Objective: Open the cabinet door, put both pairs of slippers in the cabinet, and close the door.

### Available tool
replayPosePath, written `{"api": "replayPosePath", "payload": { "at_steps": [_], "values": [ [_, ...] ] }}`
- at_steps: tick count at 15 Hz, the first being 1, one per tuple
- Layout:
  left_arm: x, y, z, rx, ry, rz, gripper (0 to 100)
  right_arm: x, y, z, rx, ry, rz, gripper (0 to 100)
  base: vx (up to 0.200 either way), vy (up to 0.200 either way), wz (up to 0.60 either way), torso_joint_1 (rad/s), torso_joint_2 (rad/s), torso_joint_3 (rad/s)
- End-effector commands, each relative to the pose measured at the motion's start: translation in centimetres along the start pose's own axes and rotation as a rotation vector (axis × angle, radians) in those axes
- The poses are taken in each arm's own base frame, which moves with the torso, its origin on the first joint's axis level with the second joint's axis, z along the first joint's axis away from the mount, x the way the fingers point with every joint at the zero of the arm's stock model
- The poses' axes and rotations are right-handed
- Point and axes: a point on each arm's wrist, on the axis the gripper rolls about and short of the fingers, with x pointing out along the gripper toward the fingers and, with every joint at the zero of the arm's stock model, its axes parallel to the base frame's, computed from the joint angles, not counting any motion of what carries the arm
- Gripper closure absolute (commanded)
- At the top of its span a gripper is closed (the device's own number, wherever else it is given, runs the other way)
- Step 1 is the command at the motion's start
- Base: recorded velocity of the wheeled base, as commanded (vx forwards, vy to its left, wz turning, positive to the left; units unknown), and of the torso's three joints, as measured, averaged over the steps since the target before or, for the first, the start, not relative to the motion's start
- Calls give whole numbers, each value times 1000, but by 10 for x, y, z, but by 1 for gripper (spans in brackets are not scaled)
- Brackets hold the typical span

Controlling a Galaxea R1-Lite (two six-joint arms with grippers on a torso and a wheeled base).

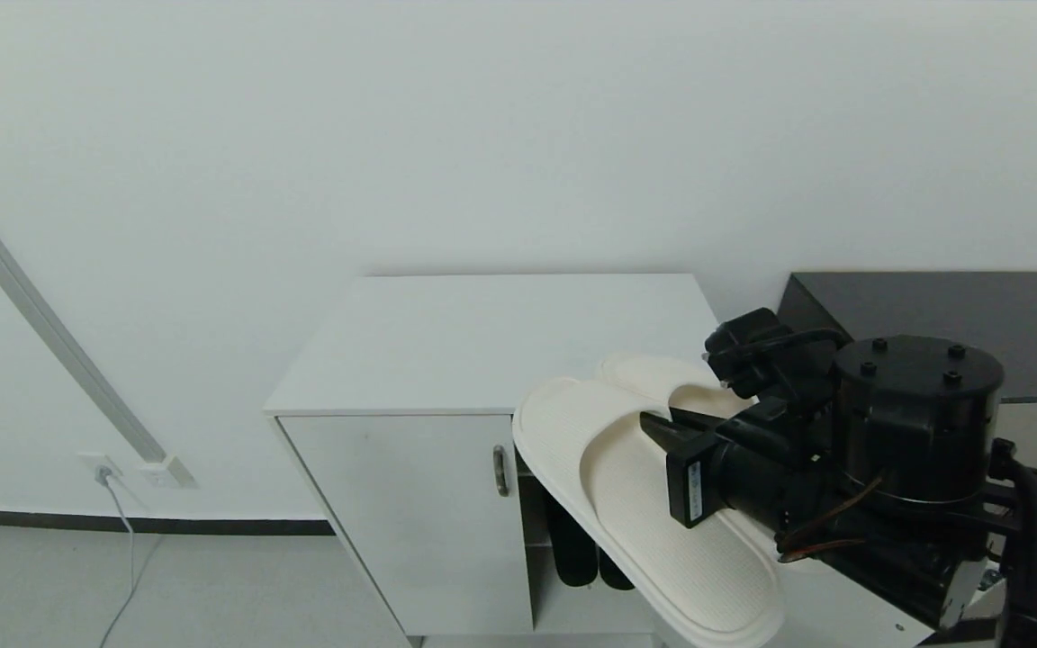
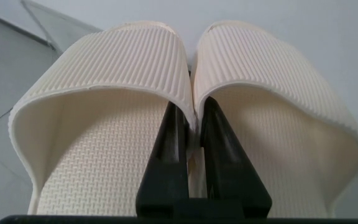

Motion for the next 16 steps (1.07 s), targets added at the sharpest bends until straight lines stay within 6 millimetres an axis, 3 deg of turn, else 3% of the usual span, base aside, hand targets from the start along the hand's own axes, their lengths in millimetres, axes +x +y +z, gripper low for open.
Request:
{"api": "replayPosePath", "payload": {
  "at_steps": [1, 4, 7, 16],
  "values": [
    [0, 0, 0, 0, 1, 0, 100, -2, 1, -2, -4, 6, 2, 100, 0, 0, 0, 0, 0, 0],
    [0, 0, 0, 0, 1, 0, 100, -12, 4, -1, -1, -3, 25, 100, 0, 0, 0, 0, 0, 0],
    [0, 0, 0, 1, 1, 0, 100, -34, 11, -7, -10, 4, 25, 100, 0, 0, 0, 0, 0, 0],
    [0, 0, 0, 0, 2, 0, 100, -29, 11, -15, -21, 33, 5, 100, 0, 0, 0, 0, 0, 0]
  ]
}}
